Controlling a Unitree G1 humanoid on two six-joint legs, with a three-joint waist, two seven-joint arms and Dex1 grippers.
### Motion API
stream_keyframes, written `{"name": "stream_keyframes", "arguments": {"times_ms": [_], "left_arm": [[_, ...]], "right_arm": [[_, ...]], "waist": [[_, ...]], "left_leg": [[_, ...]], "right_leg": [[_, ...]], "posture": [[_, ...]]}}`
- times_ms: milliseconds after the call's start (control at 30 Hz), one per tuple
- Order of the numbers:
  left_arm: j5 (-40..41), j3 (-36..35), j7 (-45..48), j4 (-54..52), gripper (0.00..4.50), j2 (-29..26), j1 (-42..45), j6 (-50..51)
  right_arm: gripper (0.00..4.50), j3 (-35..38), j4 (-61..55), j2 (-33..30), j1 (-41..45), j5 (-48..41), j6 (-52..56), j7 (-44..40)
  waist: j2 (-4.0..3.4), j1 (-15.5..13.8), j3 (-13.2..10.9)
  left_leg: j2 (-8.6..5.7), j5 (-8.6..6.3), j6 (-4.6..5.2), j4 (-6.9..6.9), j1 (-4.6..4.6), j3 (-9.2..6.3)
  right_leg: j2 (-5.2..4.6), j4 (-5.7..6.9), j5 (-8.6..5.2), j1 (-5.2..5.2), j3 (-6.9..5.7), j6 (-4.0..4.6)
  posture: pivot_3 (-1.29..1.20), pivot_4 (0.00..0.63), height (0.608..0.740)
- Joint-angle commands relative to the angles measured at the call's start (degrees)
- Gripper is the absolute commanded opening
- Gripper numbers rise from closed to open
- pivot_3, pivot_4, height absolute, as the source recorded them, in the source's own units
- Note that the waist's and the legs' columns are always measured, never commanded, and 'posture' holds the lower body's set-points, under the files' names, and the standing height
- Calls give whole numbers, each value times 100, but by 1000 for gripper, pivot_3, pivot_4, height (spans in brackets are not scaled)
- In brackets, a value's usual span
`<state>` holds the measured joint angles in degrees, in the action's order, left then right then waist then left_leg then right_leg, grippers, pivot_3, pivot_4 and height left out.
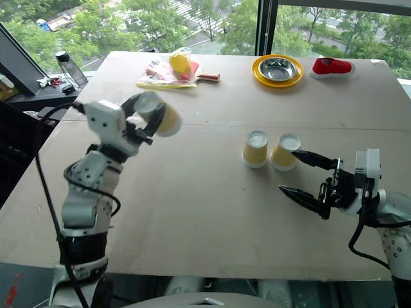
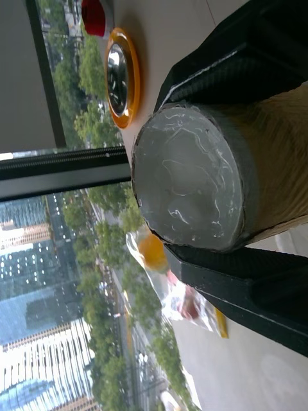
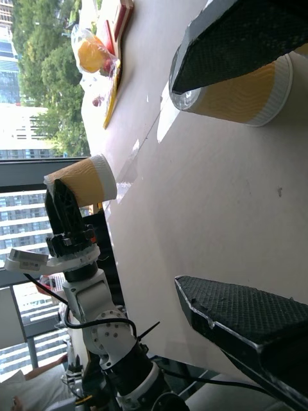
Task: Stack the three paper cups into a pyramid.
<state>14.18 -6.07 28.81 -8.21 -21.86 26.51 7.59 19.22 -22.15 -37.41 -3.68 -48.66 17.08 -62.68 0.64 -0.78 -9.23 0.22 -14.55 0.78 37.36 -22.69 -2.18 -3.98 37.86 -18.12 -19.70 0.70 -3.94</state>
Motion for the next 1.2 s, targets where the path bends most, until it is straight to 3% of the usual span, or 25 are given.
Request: {"name": "stream_keyframes", "arguments": {"times_ms": [33, 233, 467, 900, 1200], "left_arm": [[249, 454, 801, 941, 2366, 201, 1183, -100], [561, 1092, 2488, 2516, 2366, 734, 2775, -57], [584, 1323, 3460, 3322, 2366, 1097, 3472, -98], [125, 1440, 3732, 4475, 2366, 1615, 3918, -788], [-388, 1583, 3702, 4923, 2366, 1593, 4049, -1038]], "right_arm": [[4500, 399, -140, 105, -144, -154, -123, 183], [4500, 818, -344, 423, -675, 155, -478, 680], [4500, 1054, -637, 714, -1417, 300, -827, 856], [4500, 1184, -712, 871, -1825, 156, -1306, 823], [4500, 1205, -712, 888, -1892, 50, -1425, 729]], "waist": [[5, 3, -4], [5, 33, -6], [2, 122, -8], [2, 139, -9], [3, 143, -10]], "left_leg": [[0, 2, -3, -1, 0, 0], [3, 11, -19, -10, -8, 4], [5, 8, -12, -11, -7, 5], [4, 1, -1, -6, -5, 3], [4, 0, 2, -6, -5, 2]], "right_leg": [[1, 0, 0, -1, 0, 0], [5, 3, -6, -12, -4, -10], [9, 10, -8, -15, 0, -13], [9, 10, -8, -12, 5, -13], [9, 10, -8, -12, 5, -13]], "posture": [[0, 150, 740], [0, 150, 740], [0, 150, 740], [0, 150, 740], [0, 150, 740]]}}
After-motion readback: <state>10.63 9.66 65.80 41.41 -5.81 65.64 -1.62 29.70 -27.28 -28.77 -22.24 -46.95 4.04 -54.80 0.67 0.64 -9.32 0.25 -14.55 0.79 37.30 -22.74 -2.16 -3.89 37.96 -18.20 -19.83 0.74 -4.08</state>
